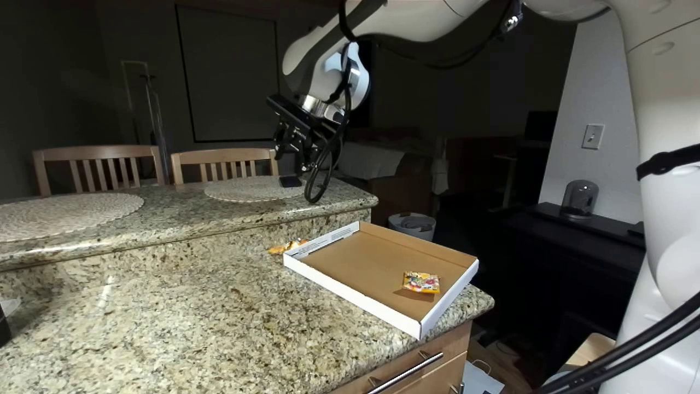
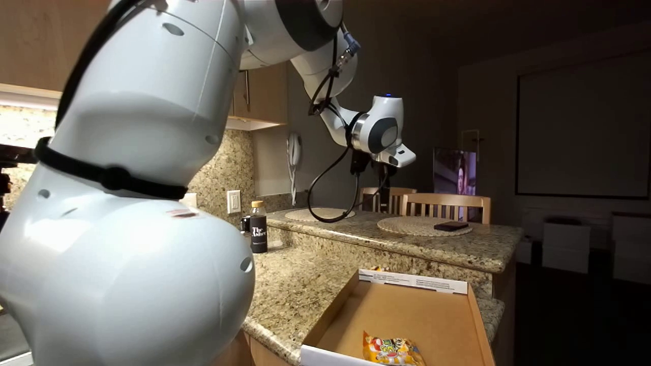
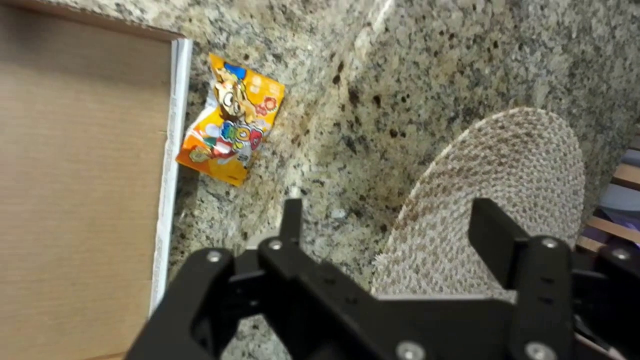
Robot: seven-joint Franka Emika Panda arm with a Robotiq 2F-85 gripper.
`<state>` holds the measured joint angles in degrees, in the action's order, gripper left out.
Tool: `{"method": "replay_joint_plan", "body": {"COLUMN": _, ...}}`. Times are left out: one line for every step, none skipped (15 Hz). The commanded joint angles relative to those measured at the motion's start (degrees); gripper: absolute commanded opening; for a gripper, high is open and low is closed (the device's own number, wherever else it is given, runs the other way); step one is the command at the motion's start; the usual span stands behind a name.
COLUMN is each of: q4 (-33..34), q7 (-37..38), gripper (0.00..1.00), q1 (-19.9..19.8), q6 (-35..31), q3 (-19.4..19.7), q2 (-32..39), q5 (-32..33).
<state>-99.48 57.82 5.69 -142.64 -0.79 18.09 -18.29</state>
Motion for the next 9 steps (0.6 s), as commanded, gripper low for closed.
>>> {"method": "replay_joint_plan", "body": {"q4": -2.59, "q7": -2.37, "gripper": 1.0, "q1": -0.82, "q6": 6.79, "q3": -2.22, "q2": -0.11, "q5": -3.31}}
{"method": "replay_joint_plan", "body": {"q4": -3.23, "q7": -2.09, "gripper": 1.0, "q1": -0.44, "q6": 8.68, "q3": -2.29, "q2": 0.22, "q5": -2.8}}
{"method": "replay_joint_plan", "body": {"q4": -3.56, "q7": -2.07, "gripper": 1.0, "q1": -0.22, "q6": 10.62, "q3": -2.56, "q2": 0.72, "q5": -2.53}}
{"method": "replay_joint_plan", "body": {"q4": -3.9, "q7": -1.18, "gripper": 1.0, "q1": 0.47, "q6": 11.68, "q3": -2.44, "q2": 1.74, "q5": -1.16}}
{"method": "replay_joint_plan", "body": {"q4": -3.81, "q7": -0.84, "gripper": 1.0, "q1": 0.97, "q6": 12.21, "q3": -2.29, "q2": 2.79, "q5": -0.27}}
{"method": "replay_joint_plan", "body": {"q4": -3.24, "q7": -0.46, "gripper": 1.0, "q1": 1.35, "q6": 13.08, "q3": -2.08, "q2": 4.12, "q5": 0.49}}
{"method": "replay_joint_plan", "body": {"q4": -2.15, "q7": 0.27, "gripper": 1.0, "q1": 1.78, "q6": 13.94, "q3": -1.68, "q2": 5.61, "q5": 1.55}}
{"method": "replay_joint_plan", "body": {"q4": -0.71, "q7": 0.65, "gripper": 1.0, "q1": 1.98, "q6": 15.03, "q3": -1.46, "q2": 7.28, "q5": 2.15}}
{"method": "replay_joint_plan", "body": {"q4": 0.27, "q7": 0.93, "gripper": 1.0, "q1": 2.24, "q6": 15.65, "q3": -1.23, "q2": 8.45, "q5": 2.96}}
